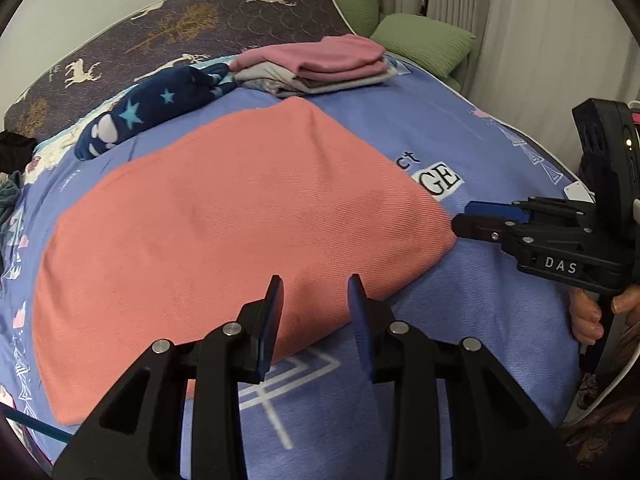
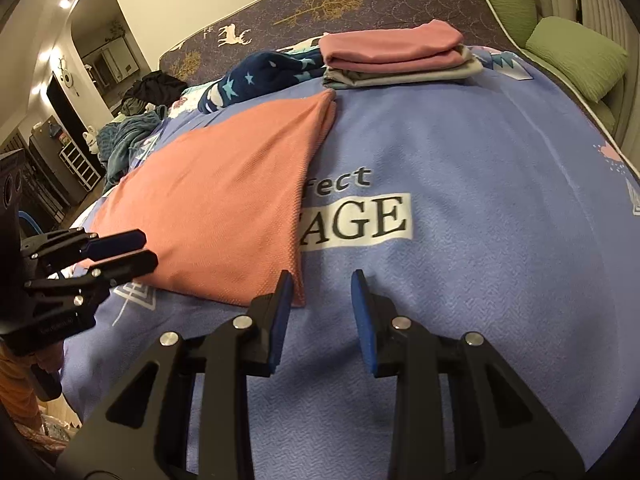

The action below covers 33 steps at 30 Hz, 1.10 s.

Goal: Fold small clothes

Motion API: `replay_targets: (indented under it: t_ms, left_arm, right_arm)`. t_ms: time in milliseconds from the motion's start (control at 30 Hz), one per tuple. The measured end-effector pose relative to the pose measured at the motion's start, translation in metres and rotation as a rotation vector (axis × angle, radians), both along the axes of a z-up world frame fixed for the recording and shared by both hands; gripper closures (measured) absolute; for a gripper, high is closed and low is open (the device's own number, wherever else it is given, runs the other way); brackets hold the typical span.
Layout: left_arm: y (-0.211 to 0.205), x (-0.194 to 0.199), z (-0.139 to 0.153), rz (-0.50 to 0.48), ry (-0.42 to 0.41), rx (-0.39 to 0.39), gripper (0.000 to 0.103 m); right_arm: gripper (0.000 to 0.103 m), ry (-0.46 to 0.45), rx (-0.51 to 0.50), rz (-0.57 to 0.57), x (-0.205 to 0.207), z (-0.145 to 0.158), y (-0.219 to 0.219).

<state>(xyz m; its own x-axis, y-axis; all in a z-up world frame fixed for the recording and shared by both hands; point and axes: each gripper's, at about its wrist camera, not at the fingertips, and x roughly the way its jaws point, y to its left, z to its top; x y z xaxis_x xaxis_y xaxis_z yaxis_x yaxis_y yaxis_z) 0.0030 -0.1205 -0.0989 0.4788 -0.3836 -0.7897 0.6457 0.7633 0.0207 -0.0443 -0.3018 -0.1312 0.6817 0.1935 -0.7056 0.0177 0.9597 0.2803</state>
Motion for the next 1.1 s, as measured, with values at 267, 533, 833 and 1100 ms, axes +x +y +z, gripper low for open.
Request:
replay_targets:
  t_ms: [267, 533, 833, 1100]
  left_arm:
    - [-0.029, -0.007, -0.002, -0.074, 0.017, -0.001, 0.059]
    - [-0.060, -0.016, -0.003, -0.160, 0.017, -0.002, 0.046]
    - [-0.095, -0.014, -0.015, -0.218, 0.029, 0.015, 0.046]
    - [-0.096, -0.007, -0.018, -0.179, 0.040, 0.044, 0.086]
  right_arm:
    - [0.072, -0.012, -0.081, -0.053, -0.001, 0.004, -0.007]
    - [0.069, -0.026, -0.129, -0.072, -0.004, 0.008, -0.012]
    - [0.080, 0.185, 0.207, -0.066, 0.050, 0.003, -0.067]
    - [0.092, 0.251, 0.461, 0.093, 0.155, -0.010, -0.082]
